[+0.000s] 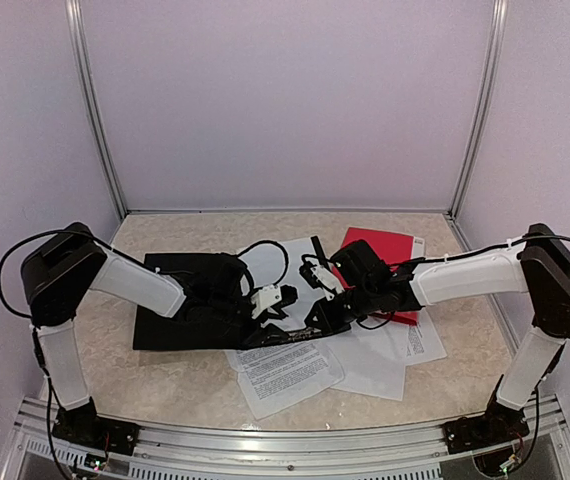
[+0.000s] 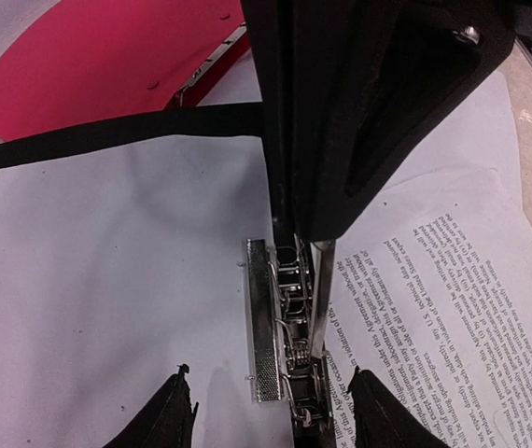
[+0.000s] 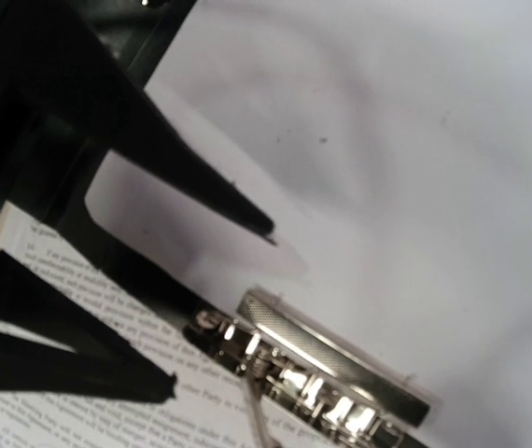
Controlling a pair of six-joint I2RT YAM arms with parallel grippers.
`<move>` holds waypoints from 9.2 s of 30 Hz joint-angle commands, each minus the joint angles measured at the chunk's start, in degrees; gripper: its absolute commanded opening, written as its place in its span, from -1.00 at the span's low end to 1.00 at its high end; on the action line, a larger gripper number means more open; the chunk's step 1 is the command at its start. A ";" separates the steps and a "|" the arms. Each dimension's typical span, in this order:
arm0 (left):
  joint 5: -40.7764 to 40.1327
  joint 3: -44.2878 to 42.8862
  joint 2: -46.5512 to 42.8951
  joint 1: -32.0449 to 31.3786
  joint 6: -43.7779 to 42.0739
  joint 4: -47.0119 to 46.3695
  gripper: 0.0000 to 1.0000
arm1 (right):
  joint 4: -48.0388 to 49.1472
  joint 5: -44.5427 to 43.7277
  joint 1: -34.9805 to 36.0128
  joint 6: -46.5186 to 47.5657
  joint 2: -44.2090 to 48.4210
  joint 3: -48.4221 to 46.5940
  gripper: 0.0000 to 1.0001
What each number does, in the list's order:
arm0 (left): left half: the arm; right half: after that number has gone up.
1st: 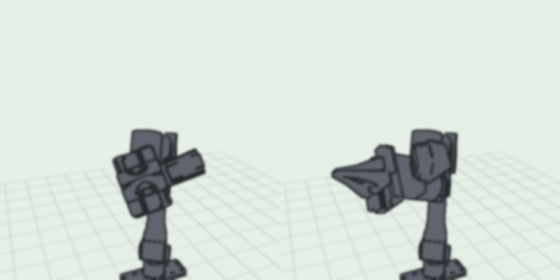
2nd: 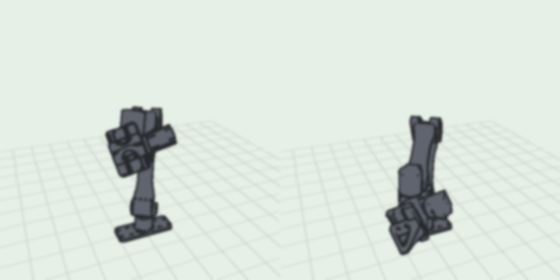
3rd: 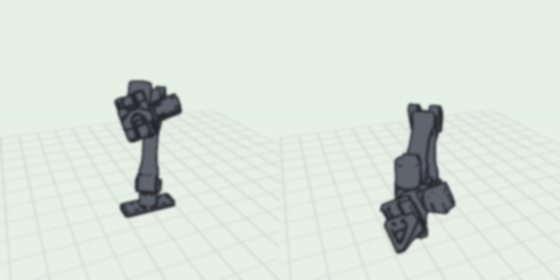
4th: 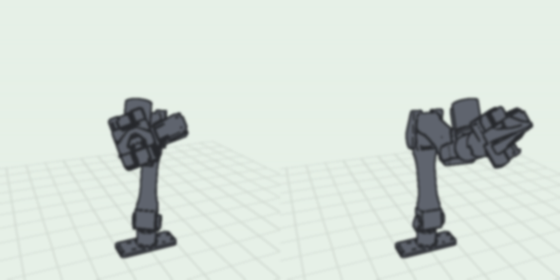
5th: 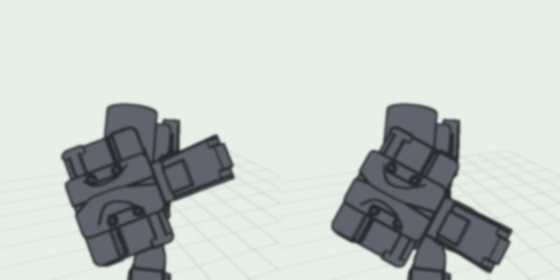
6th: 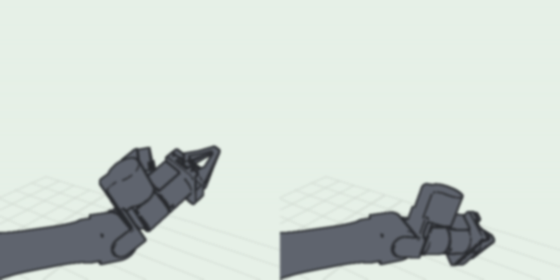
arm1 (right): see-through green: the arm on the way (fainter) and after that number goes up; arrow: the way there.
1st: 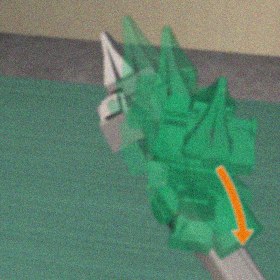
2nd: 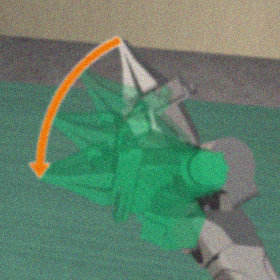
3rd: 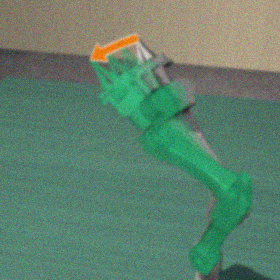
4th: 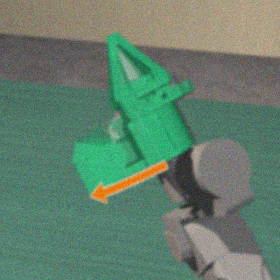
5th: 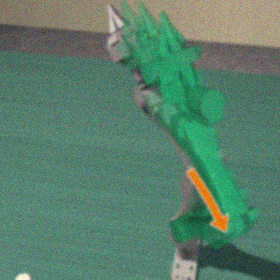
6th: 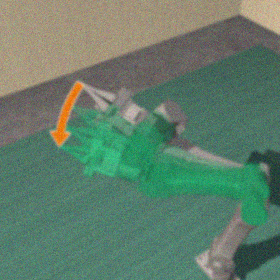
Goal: Put the files into the folder
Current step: Clamp the file and folder with some files, then adjust the folder with some files at the center of the board.
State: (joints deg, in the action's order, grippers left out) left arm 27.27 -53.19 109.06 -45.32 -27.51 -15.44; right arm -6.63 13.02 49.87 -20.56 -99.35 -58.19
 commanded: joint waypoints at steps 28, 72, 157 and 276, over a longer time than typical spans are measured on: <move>3.44 -2.40 7.31 -0.82 -0.13 -1.61 -0.37 | -1.60 -1.15 -0.38 0.61 -0.41 0.29 -0.98; 2.20 -0.42 6.98 -0.56 -0.16 -0.99 -0.54 | 6.19 1.63 -7.65 3.12 -10.28 8.04 -1.00; 0.69 -3.03 7.56 0.56 4.18 1.43 -0.53 | 5.59 0.90 -7.16 8.78 -11.02 14.54 -1.00; -32.20 -16.27 5.99 5.11 38.10 22.41 0.32 | -10.68 -40.99 9.39 -28.08 38.81 16.95 0.13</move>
State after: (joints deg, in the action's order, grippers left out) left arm -6.83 -68.75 113.84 -40.91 13.63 7.97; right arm -6.17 -20.73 60.38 -56.34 -62.63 -35.40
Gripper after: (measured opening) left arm 0.692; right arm 0.530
